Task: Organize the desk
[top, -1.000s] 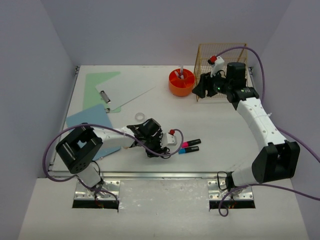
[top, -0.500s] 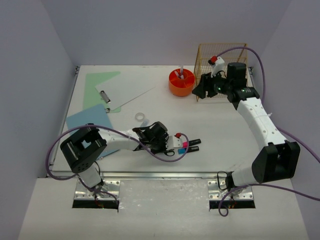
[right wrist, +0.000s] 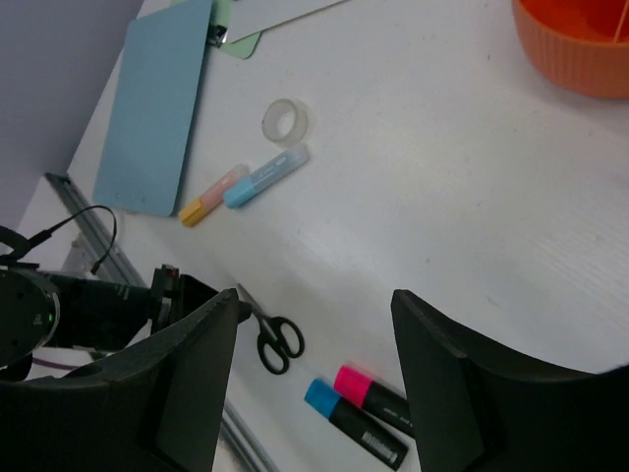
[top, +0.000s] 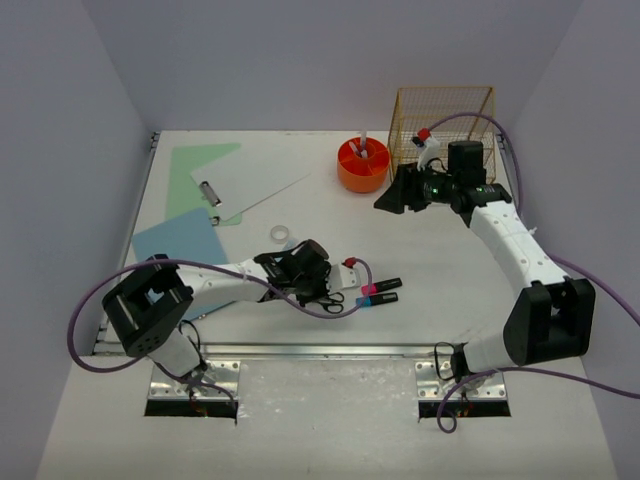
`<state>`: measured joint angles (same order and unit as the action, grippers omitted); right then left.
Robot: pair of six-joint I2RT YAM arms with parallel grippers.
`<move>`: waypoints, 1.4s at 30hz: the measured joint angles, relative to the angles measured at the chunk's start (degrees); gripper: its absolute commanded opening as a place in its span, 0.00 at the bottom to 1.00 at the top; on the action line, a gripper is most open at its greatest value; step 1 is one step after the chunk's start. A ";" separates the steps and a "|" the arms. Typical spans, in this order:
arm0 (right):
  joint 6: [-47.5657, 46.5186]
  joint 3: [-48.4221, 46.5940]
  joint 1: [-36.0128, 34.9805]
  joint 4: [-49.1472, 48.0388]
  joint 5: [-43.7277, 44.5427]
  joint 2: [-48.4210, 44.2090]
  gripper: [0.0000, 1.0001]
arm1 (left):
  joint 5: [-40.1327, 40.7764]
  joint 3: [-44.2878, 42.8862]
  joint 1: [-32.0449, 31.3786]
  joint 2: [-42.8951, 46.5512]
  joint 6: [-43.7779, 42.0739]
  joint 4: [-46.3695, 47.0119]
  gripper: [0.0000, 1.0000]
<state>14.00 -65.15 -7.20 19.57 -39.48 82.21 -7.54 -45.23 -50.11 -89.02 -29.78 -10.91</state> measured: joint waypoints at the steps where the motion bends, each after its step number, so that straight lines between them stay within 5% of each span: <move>1: 1.10 0.83 0.00 -0.03 -0.73 0.07 0.67 | 0.06 -0.33 0.52 0.75 0.42 -0.32 0.00; 7: 8.31 6.07 -0.46 -3.38 -4.16 0.34 0.68 | 1.06 -3.79 4.38 3.46 4.44 -0.59 0.02; 11: 9.97 6.61 -1.69 -3.71 -4.65 1.36 0.68 | 0.59 -4.29 5.10 4.01 5.05 -0.72 0.30; 13: 10.21 6.90 -2.47 -4.01 -4.68 1.54 0.67 | -0.02 -3.97 5.10 4.18 5.26 -0.72 0.34; 42: 10.12 9.74 5.60 -0.85 -3.57 1.00 0.67 | -5.63 -7.48 1.02 -7.55 6.07 1.32 0.25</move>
<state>24.12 -55.42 -1.61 18.71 -43.05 83.21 -13.17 -52.72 -49.09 -96.57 -23.71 -9.59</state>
